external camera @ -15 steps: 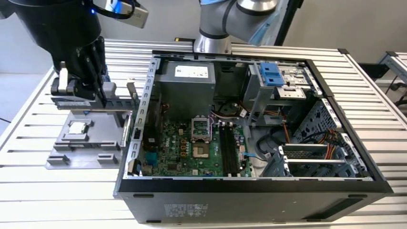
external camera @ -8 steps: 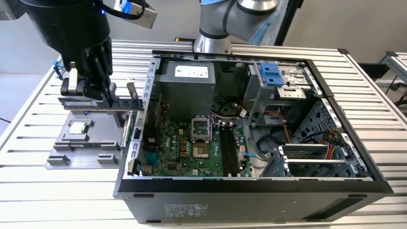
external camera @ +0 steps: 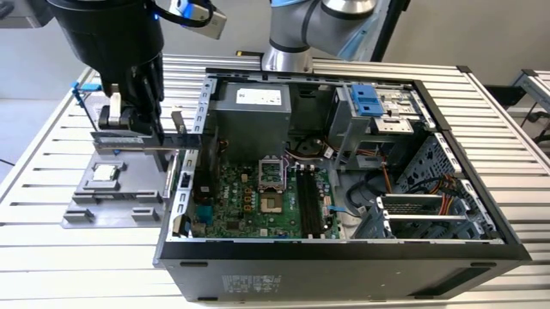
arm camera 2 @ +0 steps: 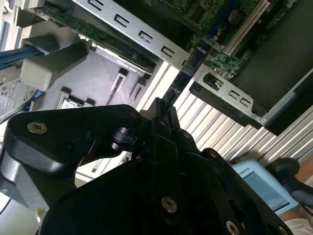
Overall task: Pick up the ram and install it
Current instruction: 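Pick up the ram and move it above insertion slot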
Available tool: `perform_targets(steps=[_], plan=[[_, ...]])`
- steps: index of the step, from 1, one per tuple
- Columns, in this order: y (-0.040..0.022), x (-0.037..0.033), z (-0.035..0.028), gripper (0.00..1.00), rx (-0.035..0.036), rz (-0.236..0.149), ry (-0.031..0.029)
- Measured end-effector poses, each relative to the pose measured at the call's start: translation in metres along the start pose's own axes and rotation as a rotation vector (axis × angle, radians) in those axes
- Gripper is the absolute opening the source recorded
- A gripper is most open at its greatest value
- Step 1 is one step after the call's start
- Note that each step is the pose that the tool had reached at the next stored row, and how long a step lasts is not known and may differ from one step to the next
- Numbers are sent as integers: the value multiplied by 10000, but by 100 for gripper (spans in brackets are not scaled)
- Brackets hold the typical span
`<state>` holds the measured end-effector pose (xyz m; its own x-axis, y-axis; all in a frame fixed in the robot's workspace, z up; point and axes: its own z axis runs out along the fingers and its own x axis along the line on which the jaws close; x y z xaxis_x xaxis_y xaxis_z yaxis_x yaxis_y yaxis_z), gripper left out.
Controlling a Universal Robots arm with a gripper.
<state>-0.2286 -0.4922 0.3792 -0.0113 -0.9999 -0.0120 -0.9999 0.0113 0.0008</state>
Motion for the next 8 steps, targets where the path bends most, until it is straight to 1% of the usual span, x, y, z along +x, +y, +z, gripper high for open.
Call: perform_targets(steps=[2, 3, 8], plan=[[-37, -1, 0, 0, -1, 0, 1], [-73, -1, -1, 0, -1, 1, 1], [-152, -2, 0, 0, 0, 1, 0]])
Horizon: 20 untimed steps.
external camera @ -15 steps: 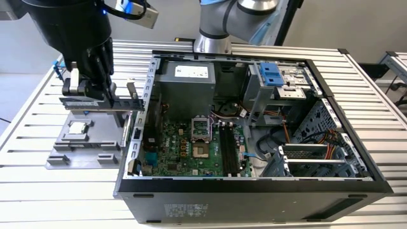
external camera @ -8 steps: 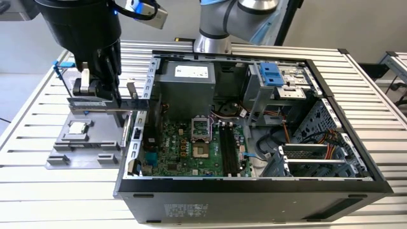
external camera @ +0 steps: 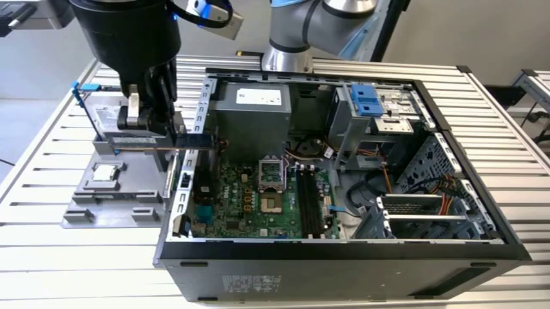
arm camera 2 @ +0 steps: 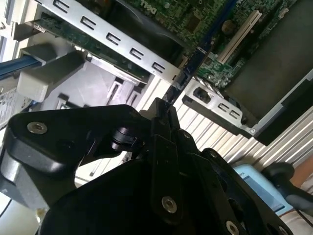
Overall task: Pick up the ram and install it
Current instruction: 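Pick up the ram and move it above insertion slot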
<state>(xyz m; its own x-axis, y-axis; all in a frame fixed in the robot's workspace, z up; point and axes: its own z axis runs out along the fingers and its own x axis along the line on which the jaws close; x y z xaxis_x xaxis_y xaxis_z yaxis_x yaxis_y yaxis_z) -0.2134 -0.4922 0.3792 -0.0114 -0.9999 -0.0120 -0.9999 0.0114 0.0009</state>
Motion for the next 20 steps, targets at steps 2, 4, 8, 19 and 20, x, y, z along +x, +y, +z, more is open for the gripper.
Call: perform_targets(steps=[2, 4, 8, 19, 20], plan=[[-28, 0, 0, 0, -1, -1, 0], [-53, -1, -1, 0, 0, 0, 1], [-113, -1, 0, 0, 0, 0, 0], [-296, -3, 0, 0, -2, 0, 0], [-315, -4, -1, 0, -2, 0, 1]])
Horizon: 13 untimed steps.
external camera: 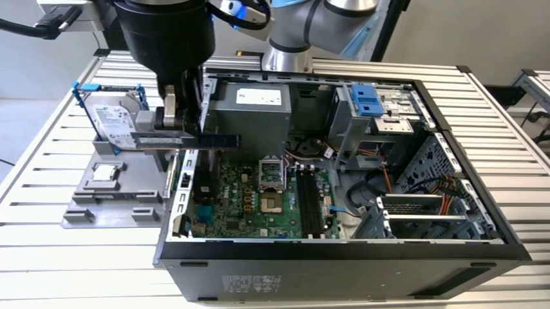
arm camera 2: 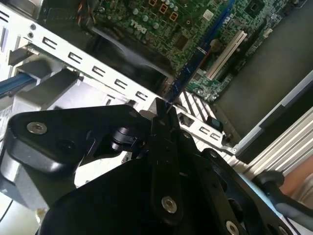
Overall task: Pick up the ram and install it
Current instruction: 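Pick up the ram and move it above insertion slot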
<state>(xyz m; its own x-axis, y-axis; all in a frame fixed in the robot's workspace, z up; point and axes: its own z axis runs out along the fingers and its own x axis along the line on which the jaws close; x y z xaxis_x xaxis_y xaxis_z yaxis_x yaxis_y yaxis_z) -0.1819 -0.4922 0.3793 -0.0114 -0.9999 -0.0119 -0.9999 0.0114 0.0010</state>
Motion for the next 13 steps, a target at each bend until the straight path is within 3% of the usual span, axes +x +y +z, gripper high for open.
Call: perform_targets(steps=[13], plan=[[-236, -3, 0, 0, -2, 0, -1]])
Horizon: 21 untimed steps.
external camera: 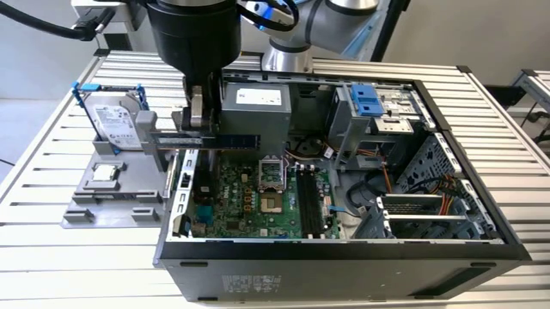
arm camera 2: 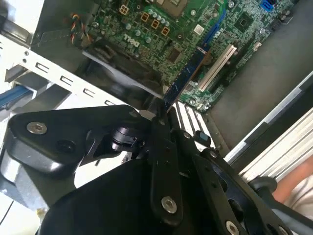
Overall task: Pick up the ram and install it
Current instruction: 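Pick up the ram and move it above insertion slot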
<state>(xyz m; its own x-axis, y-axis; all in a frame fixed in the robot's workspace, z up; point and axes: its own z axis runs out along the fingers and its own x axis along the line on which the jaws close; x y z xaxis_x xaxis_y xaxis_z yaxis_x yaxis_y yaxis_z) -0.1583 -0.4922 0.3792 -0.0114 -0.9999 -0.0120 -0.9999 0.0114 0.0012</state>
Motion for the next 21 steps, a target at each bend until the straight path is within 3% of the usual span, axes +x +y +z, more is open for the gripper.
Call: perform_targets(steps=[21], plan=[[-502, -6, -1, 0, -8, 0, 1]])
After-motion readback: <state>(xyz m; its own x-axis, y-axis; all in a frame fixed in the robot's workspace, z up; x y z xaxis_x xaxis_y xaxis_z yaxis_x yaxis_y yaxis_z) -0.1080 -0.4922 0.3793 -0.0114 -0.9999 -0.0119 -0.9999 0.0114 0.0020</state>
